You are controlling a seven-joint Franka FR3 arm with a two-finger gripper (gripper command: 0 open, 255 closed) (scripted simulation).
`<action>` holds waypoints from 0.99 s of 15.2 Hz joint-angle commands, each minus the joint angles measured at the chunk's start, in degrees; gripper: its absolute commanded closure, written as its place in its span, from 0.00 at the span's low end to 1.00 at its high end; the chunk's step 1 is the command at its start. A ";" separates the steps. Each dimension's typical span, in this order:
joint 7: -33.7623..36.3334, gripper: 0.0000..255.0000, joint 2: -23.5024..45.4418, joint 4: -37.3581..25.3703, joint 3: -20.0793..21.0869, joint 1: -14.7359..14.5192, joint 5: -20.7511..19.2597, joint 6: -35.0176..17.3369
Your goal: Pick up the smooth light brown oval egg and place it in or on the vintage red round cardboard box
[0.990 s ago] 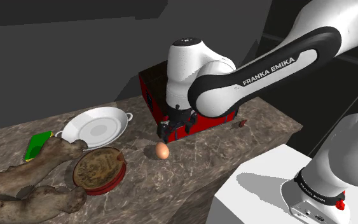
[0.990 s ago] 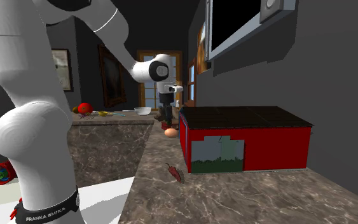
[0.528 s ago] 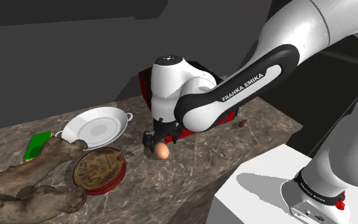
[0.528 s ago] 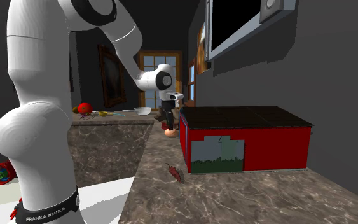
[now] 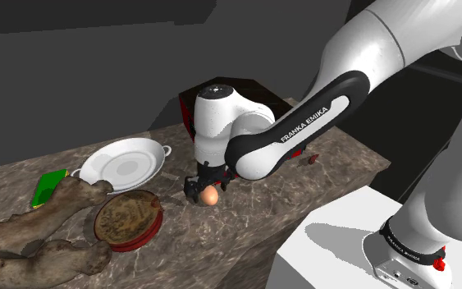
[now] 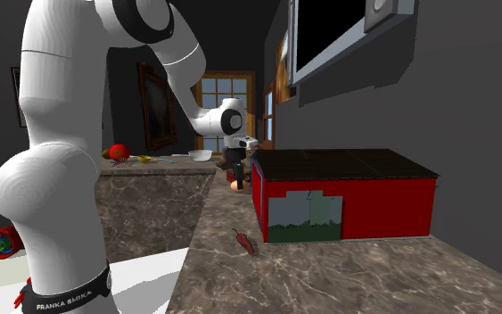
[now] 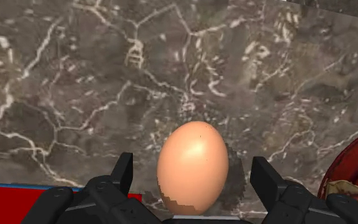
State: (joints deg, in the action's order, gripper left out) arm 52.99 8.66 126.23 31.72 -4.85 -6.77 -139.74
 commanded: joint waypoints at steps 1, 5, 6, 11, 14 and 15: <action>0.05 0.00 0.06 -0.01 -0.01 -0.02 -0.06 -0.06; 0.05 1.00 0.06 -0.01 -0.01 -0.02 -0.05 -0.05; 0.05 1.00 0.06 -0.01 -0.01 -0.02 -0.05 -0.05; 0.05 1.00 0.05 0.00 -0.01 -0.02 -0.05 -0.06; 0.05 1.00 0.06 -0.01 -0.01 -0.02 -0.06 -0.06; -0.31 1.00 -0.50 -0.23 0.13 0.09 0.46 0.63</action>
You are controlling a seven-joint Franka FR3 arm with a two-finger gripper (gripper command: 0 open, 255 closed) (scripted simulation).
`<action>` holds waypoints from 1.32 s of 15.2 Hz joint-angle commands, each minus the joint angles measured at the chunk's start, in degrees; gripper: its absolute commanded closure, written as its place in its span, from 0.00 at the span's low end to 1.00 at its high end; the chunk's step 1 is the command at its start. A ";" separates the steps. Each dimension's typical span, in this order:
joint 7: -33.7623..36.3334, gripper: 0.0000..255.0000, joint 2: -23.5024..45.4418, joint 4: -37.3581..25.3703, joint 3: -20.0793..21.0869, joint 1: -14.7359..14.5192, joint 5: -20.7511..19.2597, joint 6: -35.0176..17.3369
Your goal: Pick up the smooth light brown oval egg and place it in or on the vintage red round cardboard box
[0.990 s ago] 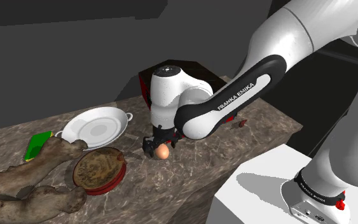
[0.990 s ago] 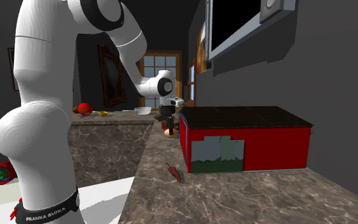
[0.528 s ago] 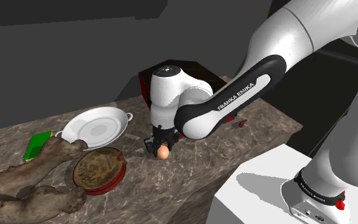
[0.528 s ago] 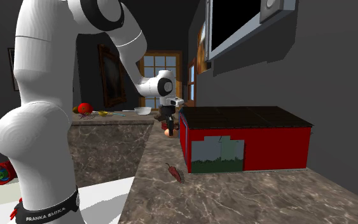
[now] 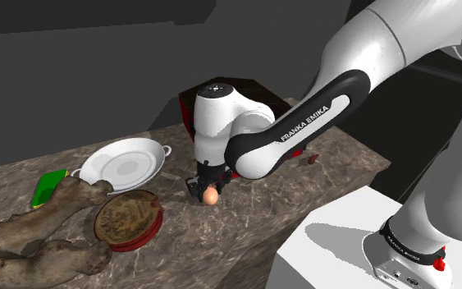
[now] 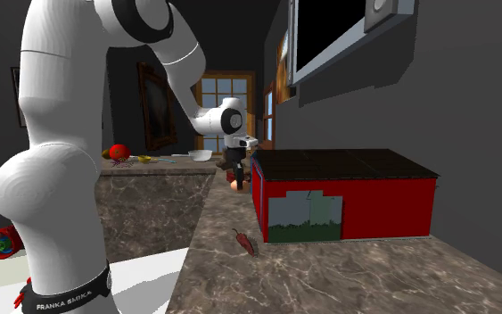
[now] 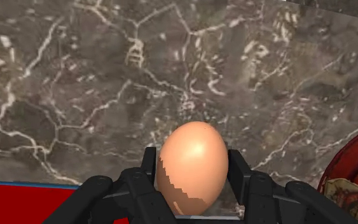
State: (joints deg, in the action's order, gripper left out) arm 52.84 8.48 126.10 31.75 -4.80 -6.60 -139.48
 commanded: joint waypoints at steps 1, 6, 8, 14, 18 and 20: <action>-0.49 1.00 -0.86 -0.35 0.21 0.14 0.77 1.07; -2.04 1.00 -3.46 -1.76 0.63 0.55 3.00 4.62; -2.57 1.00 -4.41 -2.41 0.71 0.66 3.78 6.07; -3.93 1.00 -6.97 -4.68 0.79 0.91 5.73 10.47; -4.64 1.00 -8.41 -6.44 0.74 1.02 6.74 13.45; -4.93 1.00 -9.05 -7.40 0.69 1.07 7.16 14.94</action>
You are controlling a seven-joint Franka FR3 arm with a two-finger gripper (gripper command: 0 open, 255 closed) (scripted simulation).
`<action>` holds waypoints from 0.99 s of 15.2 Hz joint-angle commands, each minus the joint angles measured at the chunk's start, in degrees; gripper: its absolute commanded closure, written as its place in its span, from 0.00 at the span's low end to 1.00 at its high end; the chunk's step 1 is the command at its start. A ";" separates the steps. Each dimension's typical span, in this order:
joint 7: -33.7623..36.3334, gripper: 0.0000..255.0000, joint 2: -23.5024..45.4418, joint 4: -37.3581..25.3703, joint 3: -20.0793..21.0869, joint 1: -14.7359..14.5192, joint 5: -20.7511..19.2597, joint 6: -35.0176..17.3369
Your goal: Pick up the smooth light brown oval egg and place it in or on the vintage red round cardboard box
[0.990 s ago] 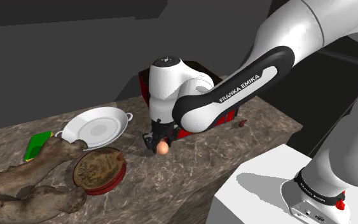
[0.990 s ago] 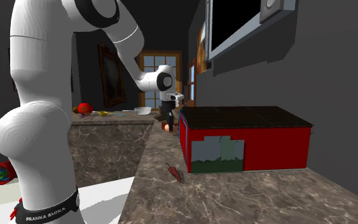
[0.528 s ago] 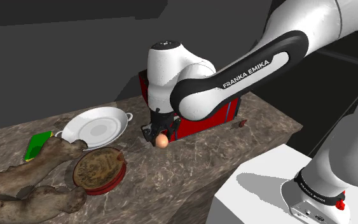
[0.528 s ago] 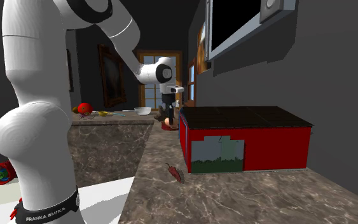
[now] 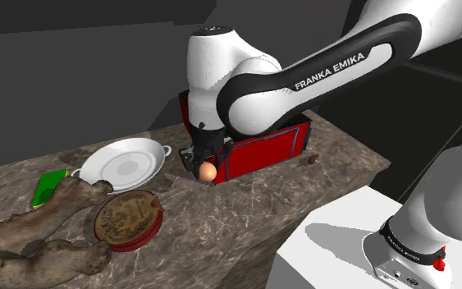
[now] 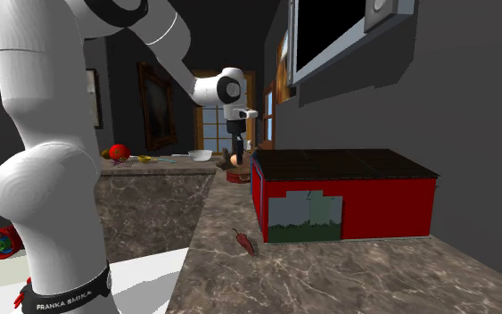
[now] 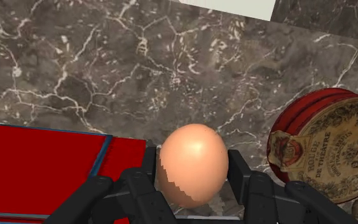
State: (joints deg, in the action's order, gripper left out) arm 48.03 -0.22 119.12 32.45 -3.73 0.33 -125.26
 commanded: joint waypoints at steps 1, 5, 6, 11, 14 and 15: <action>-0.26 1.00 -0.65 -0.91 -0.03 0.03 0.42 1.47; 3.16 1.00 3.65 -6.33 1.03 -1.00 -2.62 3.30; 4.87 1.00 6.00 -8.91 1.44 -1.71 -4.28 3.98; 12.18 1.00 18.11 -23.48 1.77 -7.35 -12.18 8.78; 15.17 1.00 25.66 -33.96 0.98 -12.05 -16.15 12.79; 15.91 1.00 28.29 -37.88 0.63 -13.78 -17.35 14.34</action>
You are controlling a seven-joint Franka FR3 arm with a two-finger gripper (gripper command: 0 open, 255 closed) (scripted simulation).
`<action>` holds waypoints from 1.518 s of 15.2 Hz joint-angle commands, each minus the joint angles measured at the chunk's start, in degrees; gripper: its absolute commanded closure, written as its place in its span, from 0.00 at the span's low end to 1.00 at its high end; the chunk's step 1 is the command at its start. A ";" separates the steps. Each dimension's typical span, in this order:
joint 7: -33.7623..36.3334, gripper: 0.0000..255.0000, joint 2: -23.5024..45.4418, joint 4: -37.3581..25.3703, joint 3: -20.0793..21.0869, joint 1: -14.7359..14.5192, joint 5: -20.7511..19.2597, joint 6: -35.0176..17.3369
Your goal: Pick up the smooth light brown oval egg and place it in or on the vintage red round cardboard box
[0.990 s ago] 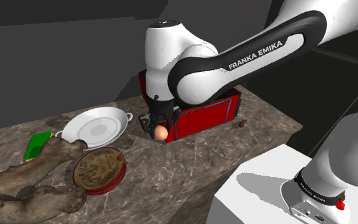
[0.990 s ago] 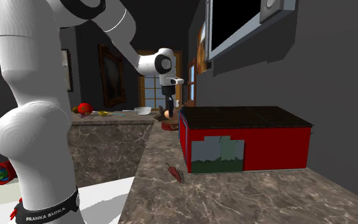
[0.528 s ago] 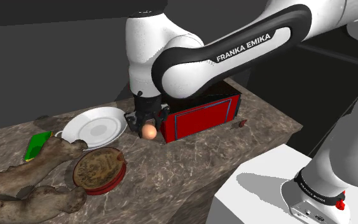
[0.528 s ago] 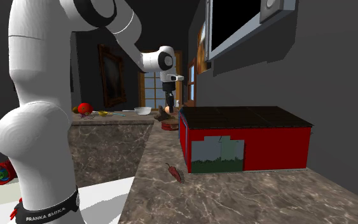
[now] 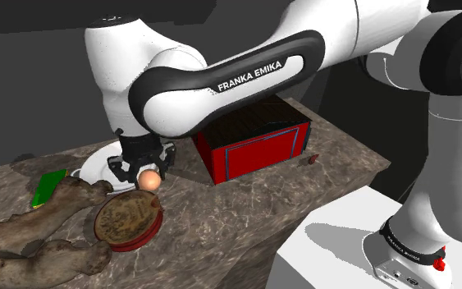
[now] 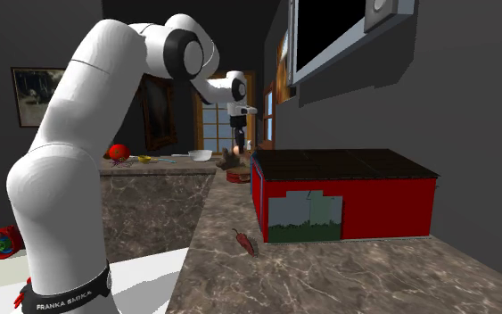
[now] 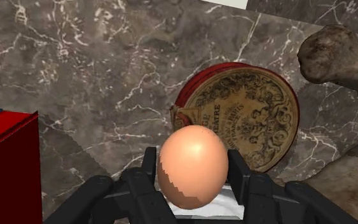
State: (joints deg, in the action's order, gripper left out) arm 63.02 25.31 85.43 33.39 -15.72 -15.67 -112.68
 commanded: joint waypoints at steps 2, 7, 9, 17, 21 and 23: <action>1.96 1.00 8.33 -12.98 -1.19 -5.61 -3.56 5.28; 2.33 1.00 18.79 -29.54 -3.27 -12.68 -6.59 11.10; 2.60 1.00 18.61 -27.59 -3.26 -12.22 -6.63 9.44; 3.59 1.00 18.84 -21.48 -3.48 -10.96 -7.12 3.49; 3.94 1.00 19.21 -19.72 -3.65 -10.68 -7.40 1.47; 3.94 1.00 19.22 -19.73 -3.65 -10.69 -7.41 1.48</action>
State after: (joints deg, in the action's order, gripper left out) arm 66.94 44.44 65.66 29.78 -26.42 -23.05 -111.15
